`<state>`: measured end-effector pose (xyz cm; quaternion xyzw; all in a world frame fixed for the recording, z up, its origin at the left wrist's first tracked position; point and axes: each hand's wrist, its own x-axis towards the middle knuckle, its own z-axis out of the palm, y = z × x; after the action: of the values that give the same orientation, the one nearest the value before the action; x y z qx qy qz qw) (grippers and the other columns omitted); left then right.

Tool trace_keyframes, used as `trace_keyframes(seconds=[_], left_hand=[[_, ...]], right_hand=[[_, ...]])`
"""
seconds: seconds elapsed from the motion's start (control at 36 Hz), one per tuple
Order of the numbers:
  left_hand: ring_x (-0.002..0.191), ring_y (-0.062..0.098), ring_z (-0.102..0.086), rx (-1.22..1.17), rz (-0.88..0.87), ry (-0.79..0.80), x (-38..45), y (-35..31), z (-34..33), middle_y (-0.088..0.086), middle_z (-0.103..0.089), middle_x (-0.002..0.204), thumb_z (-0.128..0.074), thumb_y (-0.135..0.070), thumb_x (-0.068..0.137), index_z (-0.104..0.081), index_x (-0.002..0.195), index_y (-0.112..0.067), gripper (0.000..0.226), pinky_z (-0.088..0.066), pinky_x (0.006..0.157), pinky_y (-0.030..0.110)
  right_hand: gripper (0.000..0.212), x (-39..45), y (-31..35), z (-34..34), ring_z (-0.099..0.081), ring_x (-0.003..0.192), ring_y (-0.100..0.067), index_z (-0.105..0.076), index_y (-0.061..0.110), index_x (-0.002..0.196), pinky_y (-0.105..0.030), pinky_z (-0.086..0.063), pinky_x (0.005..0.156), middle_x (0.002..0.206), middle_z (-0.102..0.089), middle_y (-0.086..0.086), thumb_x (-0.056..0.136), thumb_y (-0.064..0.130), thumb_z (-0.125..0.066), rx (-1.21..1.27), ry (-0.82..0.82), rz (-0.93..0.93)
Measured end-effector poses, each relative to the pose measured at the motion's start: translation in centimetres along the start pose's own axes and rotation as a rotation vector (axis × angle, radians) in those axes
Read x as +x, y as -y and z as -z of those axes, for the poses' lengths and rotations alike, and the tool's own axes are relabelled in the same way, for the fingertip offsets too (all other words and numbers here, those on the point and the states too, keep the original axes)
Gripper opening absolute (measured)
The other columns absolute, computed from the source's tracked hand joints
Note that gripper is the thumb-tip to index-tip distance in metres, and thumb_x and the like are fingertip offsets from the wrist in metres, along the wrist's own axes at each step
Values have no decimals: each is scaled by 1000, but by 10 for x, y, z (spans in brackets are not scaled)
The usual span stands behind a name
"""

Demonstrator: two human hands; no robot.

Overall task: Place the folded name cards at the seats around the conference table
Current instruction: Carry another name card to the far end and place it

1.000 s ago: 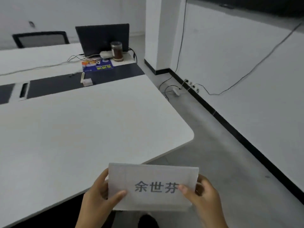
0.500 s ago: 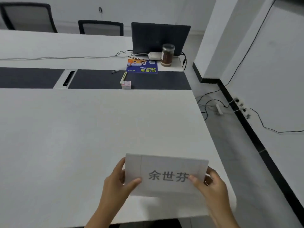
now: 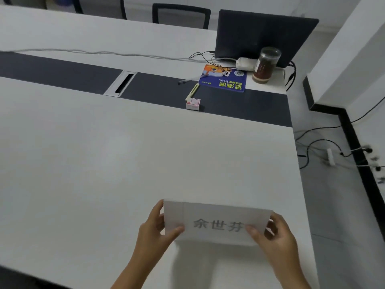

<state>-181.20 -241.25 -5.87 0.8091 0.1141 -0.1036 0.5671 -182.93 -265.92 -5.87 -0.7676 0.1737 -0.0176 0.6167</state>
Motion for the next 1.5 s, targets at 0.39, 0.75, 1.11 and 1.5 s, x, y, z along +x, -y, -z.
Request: trace_keyframes(seconds=[0.39, 0.75, 1.11, 1.5], left_hand=[[105, -33, -33, 81, -264, 20, 17, -7, 19, -66, -30, 101, -43, -88, 48, -43, 112, -45, 77, -34, 88, 0], [103, -24, -35, -40, -397, -338, 45, -29, 125, -28, -40, 113, -41, -43, 79, -43, 124, -18, 52, -27, 76, -10], [92, 12, -51, -83, -91, -274, 136, 47, 219, -23, -42, 100, -53, -43, 66, -29, 117, -26, 58, -40, 75, 19], [116, 23, -50, 131, -10, -379, 181, 72, 227, 6, -54, 129, -64, -23, 78, -40, 130, -12, 58, -43, 96, 37]], right_hand=[[69, -1, 9, 0, -54, 95, 18, -62, 59, 81, 3, -37, 84, 94, -61, 42, 66, -9, -69, -179, -145, 189], [42, 8, 116, -121, -56, 99, 10, -64, 38, 96, -2, -41, 83, 98, -60, 32, 58, 57, -63, -90, -95, 374], [45, 46, 74, -304, -45, 125, -21, -50, 0, 124, -22, -33, 101, 136, -48, -11, 82, 15, -61, -259, 19, 151], [47, 66, 51, -333, -50, 118, -27, -47, 6, 126, -33, -42, 96, 130, -52, -15, 82, 13, -61, -179, -6, -8]])
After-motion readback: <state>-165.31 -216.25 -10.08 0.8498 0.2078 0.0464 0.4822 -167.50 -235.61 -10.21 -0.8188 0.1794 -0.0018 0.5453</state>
